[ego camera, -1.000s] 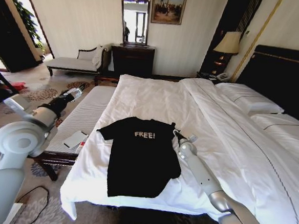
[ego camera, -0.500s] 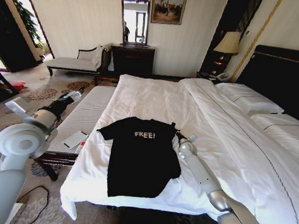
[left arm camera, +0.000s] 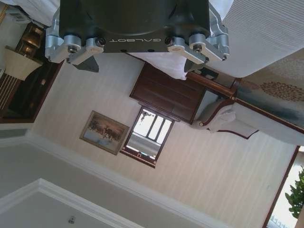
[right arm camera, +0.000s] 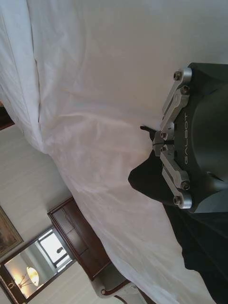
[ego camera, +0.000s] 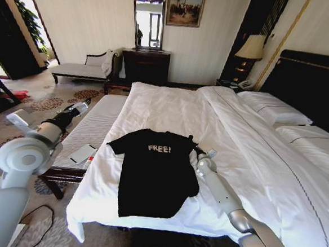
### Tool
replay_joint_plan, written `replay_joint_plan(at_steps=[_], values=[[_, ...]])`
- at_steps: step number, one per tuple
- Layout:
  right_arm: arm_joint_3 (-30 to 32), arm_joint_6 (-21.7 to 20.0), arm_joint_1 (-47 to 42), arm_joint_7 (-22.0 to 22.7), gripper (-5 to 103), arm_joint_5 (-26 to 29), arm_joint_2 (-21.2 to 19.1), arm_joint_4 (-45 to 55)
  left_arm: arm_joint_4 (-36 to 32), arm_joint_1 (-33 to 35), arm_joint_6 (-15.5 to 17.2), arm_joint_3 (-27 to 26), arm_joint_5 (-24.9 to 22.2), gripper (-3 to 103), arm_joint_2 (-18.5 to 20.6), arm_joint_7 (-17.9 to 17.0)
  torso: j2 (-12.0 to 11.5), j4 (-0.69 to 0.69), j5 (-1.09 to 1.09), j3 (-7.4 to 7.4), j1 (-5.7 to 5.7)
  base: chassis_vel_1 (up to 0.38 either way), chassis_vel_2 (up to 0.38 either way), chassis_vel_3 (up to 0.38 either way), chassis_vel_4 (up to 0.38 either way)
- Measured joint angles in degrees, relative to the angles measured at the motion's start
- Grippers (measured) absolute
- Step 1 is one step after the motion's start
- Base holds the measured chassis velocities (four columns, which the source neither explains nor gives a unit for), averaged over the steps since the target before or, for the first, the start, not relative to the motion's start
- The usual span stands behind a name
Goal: Fold the clothes on the bed.
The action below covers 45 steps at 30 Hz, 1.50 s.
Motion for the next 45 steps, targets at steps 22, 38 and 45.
replay_joint_plan(at_steps=[22, 38, 45], values=[[0.2, -0.5, 1.4, 2.3, 38, -1.5, 0.7, -3.6, 0.8, 0.3, 0.1, 0.5, 1.1, 100, -1.0, -0.2, 0.0, 0.01, 0.0, 0.0, 0.0, 0.0, 0.0, 0.0, 0.0], [-0.6, -0.5, 3.1, 1.5, 77, -2.2, 2.8, -5.9, 1.5, 0.3, 0.2, 0.3, 1.8, 100, -0.9, -0.2, 0.0, 0.01, -0.01, 0.0, 0.0, 0.0, 0.0, 0.0, 0.0], [-0.5, -0.3, 2.9, 1.1, 55, -2.3, 2.7, -6.0, 1.8, 0.4, 0.1, 0.1, 1.9, 100, -0.8, -0.2, 0.0, 0.01, 0.0, 0.0, 0.0, 0.0, 0.0, 0.0, 0.0]])
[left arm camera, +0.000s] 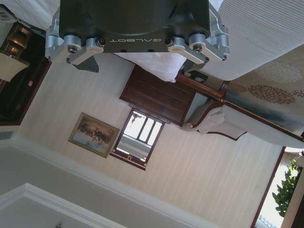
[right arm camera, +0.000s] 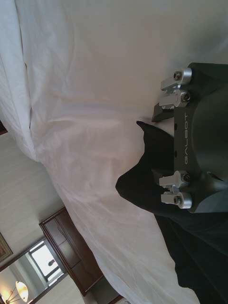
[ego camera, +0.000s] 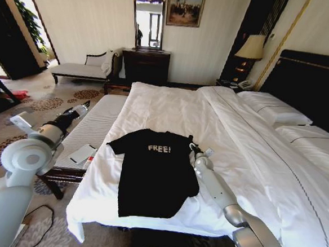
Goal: Fold the clothes on the bed.
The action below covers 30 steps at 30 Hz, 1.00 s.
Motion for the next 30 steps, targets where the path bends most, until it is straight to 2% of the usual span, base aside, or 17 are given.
replay_joint_plan(at_steps=[1, 5, 8, 11, 13, 14, 23, 30], values=[[0.0, 0.1, -0.1, -0.1, 55, 0.0, -0.1, 0.0, 0.0, 0.0, 0.0, 0.1, 0.1, 100, -0.1, 0.0, 0.0, 0.0, 0.0, 0.0, 0.0, 0.0, 0.0, 0.0, 0.0], [0.2, 0.5, -0.3, -0.8, 33, 0.0, -0.4, 0.2, 0.1, -0.1, -0.1, 0.4, 0.4, 100, -0.5, 0.0, 0.0, -0.01, 0.0, 0.0, 0.0, 0.0, 0.0, 0.0, 0.0], [0.2, 1.0, -0.3, -1.0, 28, 0.0, -0.4, 0.3, 0.2, 0.0, -0.1, 0.4, 0.5, 100, -0.5, 0.0, 0.0, 0.0, 0.0, 0.0, 0.0, 0.0, 0.0, 0.0, 0.0], [0.2, 1.3, -0.4, -1.3, 12, 0.0, -0.3, 0.5, 0.2, 0.3, -0.1, 0.1, 0.6, 100, -0.5, 0.1, 0.0, 0.01, 0.0, 0.0, 0.0, 0.0, 0.0, 0.0, 0.0], [0.2, 1.3, -0.5, -1.3, 12, 0.0, -0.3, 0.6, 0.1, 0.3, -0.2, 0.0, 0.6, 100, -0.5, 0.1, 0.0, 0.01, 0.0, 0.0, 0.0, 0.0, 0.0, 0.0, 0.0], [0.2, 1.4, -0.5, -1.4, 3, 0.0, -0.3, 0.7, 0.1, 0.5, -0.2, -0.2, 0.6, 100, -0.4, 0.1, 0.0, 0.0, 0.0, 0.0, 0.0, 0.0, 0.0, 0.0, 0.0], [1.2, 2.2, -1.7, -1.4, 0, 0.0, -1.0, 3.0, -0.3, 0.9, -0.3, -0.8, 0.5, 100, -0.4, 0.1, 0.0, 0.0, 0.0, 0.0, 0.0, 0.0, 0.0, 0.0, 0.0], [2.5, 2.2, -2.1, -0.4, 0, 0.2, -3.7, 4.8, -0.5, 0.9, -0.3, -0.7, 0.5, 100, -0.7, 0.1, 0.0, -0.01, 0.01, 0.0, 0.0, 0.0, 0.0, 0.0, 0.0]])
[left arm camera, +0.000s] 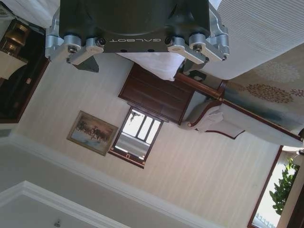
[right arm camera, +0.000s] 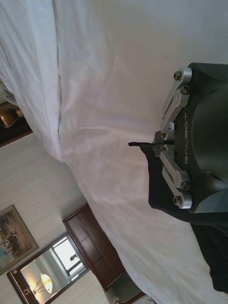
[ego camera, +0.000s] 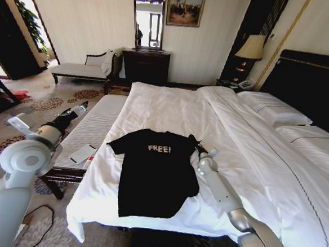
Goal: Fold the clothes on the bed.
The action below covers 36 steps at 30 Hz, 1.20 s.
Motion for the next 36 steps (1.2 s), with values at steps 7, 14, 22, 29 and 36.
replay_joint_plan(at_steps=[7, 14, 22, 29, 36], values=[[0.1, -0.2, 0.1, 1.3, 0, -0.1, -1.1, 1.3, -0.2, 0.3, 0.0, -0.3, 0.0, 100, -0.3, 0.0, 0.0, 0.02, 0.0, 0.0, 0.0, 0.0, 0.0, 0.0, 0.0], [-0.2, -0.5, 0.0, 2.1, 0, -0.6, -2.9, 2.0, -0.3, 0.8, -0.1, -1.0, -0.2, 100, -0.3, 0.1, 0.0, 0.01, 0.0, 0.0, 0.0, 0.0, 0.0, 0.0, 0.0], [-0.4, -2.6, -0.1, 5.5, 0, -1.9, -4.7, 1.8, -0.7, 1.2, -0.1, -0.8, 0.1, 100, -1.2, 0.1, 0.0, 0.01, -0.01, 0.0, 0.0, 0.0, 0.0, 0.0, 0.0], [-0.2, -2.8, -0.7, 5.6, -3, -2.9, -4.2, 1.6, -1.1, 1.6, -0.1, -0.6, 0.7, 100, -1.9, 0.1, 0.0, 0.01, -0.01, 0.0, 0.0, 0.0, 0.0, 0.0, 0.0], [1.0, -4.6, -3.6, 9.9, 23, -1.4, -6.5, 8.6, -2.4, 3.2, -0.4, -2.0, 0.8, 100, -2.4, 0.0, 0.0, 0.04, -0.01, 0.0, 0.0, 0.0, 0.0, 0.0, 0.0]])
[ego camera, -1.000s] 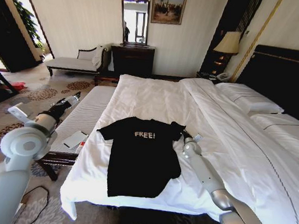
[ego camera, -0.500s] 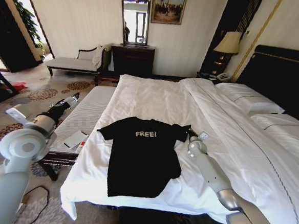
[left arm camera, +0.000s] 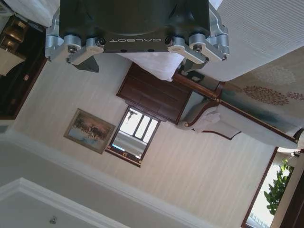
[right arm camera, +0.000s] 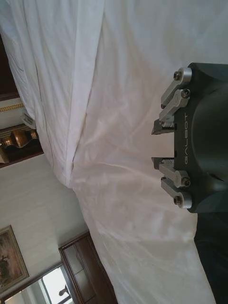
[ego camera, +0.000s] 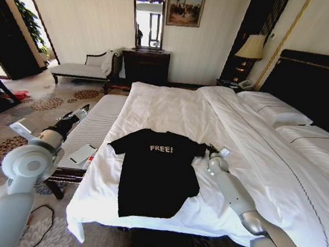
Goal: Fold the clothes on the bed.
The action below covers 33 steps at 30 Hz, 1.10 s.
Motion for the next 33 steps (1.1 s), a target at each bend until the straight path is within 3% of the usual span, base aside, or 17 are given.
replay_joint_plan(at_steps=[2, 4, 5, 8, 11, 13, 16, 18, 20, 21, 24, 33], values=[[0.3, -1.5, -2.5, 2.1, 33, 1.7, -2.4, 5.0, -1.2, 0.2, -0.3, -0.7, -1.1, 100, -0.2, -0.4, 0.0, -0.02, -0.03, -0.01, 0.0, 0.0, 0.0, 0.0, 0.0], [0.6, -2.3, -4.7, 2.6, 33, 3.1, -3.9, 8.3, -2.3, 0.3, -0.3, -1.1, -2.2, 100, -0.4, -0.7, 0.0, -0.04, -0.03, -0.01, 0.0, 0.0, 0.0, 0.0, 0.0], [1.0, -3.3, -7.7, 3.0, 44, 4.7, -5.7, 12.0, -3.8, 0.3, -0.2, -1.6, -3.6, 100, -0.6, -1.1, 0.0, -0.05, 0.02, 0.0, 0.0, 0.0, 0.0, 0.0, 0.0], [1.5, -5.3, -12.4, 3.8, 50, 6.4, -8.4, 17.5, -6.0, 0.6, 0.4, -2.1, -5.2, 100, -1.0, -1.4, 0.0, -0.07, 0.03, -0.01, -0.01, 0.0, 0.0, 0.0, 0.0], [3.5, -10.2, -18.9, 6.7, 66, 11.2, -12.6, 26.3, -8.9, 1.1, 1.0, -2.1, -5.7, 100, -2.0, -1.4, 0.0, -0.02, 0.03, -0.01, -0.01, 0.0, 0.0, 0.0, 0.0], [4.4, -12.3, -20.6, 7.7, 66, 13.3, -14.0, 28.9, -9.2, 1.1, 1.0, -2.0, -5.7, 100, -2.2, -1.4, 0.0, -0.01, 0.01, -0.01, -0.01, 0.0, 0.0, 0.0, 0.0], [6.2, -18.7, -24.6, 12.3, 82, 19.4, -18.8, 36.4, -9.5, 1.4, 1.1, -1.6, -5.6, 100, -2.9, -1.5, 0.0, -0.03, -0.01, -0.01, -0.01, 0.0, 0.0, 0.0, 0.0], [6.5, -20.1, -25.8, 13.9, 88, 21.1, -20.2, 38.2, -9.5, 1.5, 1.2, -1.6, -5.5, 100, -3.1, -1.5, 0.0, -0.03, -0.01, -0.01, -0.01, 0.0, 0.0, 0.0, 0.0], [7.4, -23.4, -28.9, 18.6, 97, 26.7, -22.7, 43.0, -9.5, 1.8, 1.3, -1.7, -5.4, 100, -3.5, -1.3, 0.0, -0.03, 0.01, -0.01, -0.01, 0.0, 0.0, 0.0, 0.0], [7.4, -23.4, -28.9, 18.6, 97, 26.7, -22.7, 43.0, -9.5, 1.8, 1.3, -1.7, -5.4, 100, -3.5, -1.3, 0.0, -0.03, 0.01, -0.01, -0.01, 0.0, 0.0, 0.0, 0.0], [9.0, -26.3, -34.4, 24.6, 100, 33.3, -23.6, 50.1, -9.5, 2.5, 1.5, -2.1, -5.2, 100, -3.8, -1.2, 0.0, -0.03, 0.0, 0.0, 0.0, 0.0, 0.0, 0.0, 0.0], [7.7, -26.4, -37.8, 27.9, 100, 34.4, -17.9, 52.3, -9.4, 3.0, 1.8, -2.2, -4.6, 100, -3.7, -1.2, 0.0, -0.03, 0.01, 0.0, -0.01, 0.0, 0.0, 0.0, 0.0]])
